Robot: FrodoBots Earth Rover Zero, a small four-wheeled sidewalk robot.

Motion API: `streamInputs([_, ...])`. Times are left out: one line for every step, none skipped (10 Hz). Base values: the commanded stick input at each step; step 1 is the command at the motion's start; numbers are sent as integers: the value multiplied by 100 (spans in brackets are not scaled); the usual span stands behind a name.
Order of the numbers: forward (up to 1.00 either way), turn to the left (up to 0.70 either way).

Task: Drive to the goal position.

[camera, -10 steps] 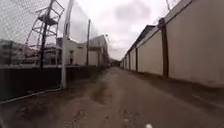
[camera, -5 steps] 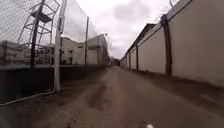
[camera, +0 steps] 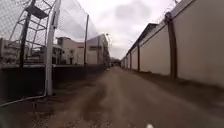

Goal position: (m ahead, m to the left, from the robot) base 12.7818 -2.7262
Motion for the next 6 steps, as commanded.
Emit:
streamInputs([70, 0])
streamInputs([70, -13])
streamInputs([70, -35])
streamInputs([70, -35])
streamInputs([70, -15])
streamInputs([70, 0])
